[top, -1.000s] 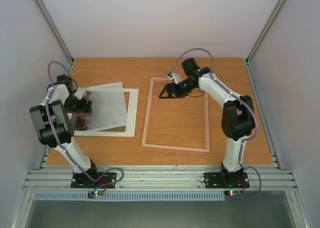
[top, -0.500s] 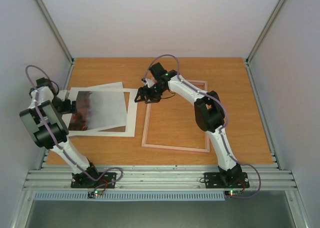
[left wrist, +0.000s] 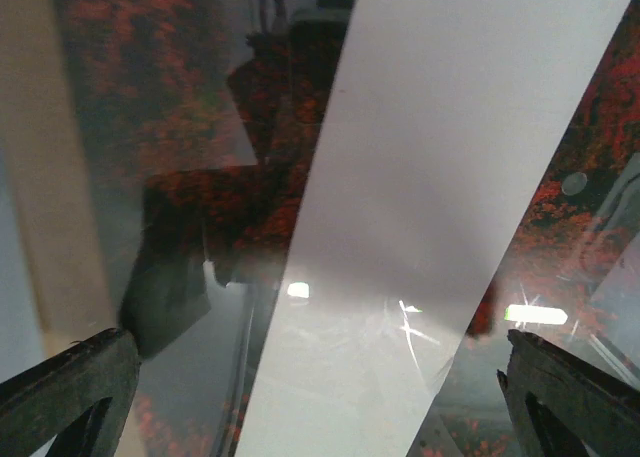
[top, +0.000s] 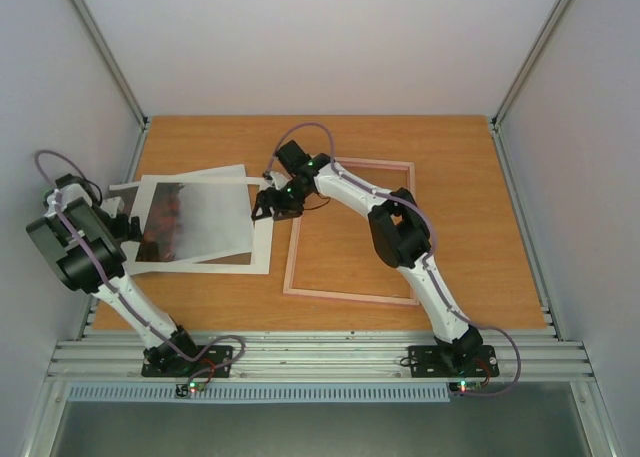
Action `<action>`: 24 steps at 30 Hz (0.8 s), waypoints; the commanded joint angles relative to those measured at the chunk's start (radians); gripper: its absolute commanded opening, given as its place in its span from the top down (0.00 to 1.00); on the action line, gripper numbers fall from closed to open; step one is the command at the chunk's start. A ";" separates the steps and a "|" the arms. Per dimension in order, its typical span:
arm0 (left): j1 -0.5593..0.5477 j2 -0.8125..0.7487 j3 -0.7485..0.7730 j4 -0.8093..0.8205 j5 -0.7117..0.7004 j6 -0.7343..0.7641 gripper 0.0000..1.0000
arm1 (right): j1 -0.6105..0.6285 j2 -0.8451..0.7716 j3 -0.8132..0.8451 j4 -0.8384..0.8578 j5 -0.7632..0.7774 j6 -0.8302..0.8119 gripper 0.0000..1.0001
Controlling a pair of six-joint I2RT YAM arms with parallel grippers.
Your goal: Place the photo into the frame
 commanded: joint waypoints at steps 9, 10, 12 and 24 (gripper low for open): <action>-0.026 0.050 -0.029 -0.003 0.083 0.066 0.01 | 0.037 0.133 0.101 0.015 0.113 0.031 0.17; -0.031 0.048 -0.041 -0.001 0.083 0.070 0.01 | 0.039 0.138 0.106 0.015 0.115 0.035 0.17; -0.047 0.047 -0.066 0.009 0.077 0.072 0.01 | 0.043 0.148 0.112 0.017 0.109 0.042 0.18; -0.151 0.038 -0.161 0.028 0.070 0.067 0.05 | 0.049 0.168 0.114 0.034 0.066 0.077 0.31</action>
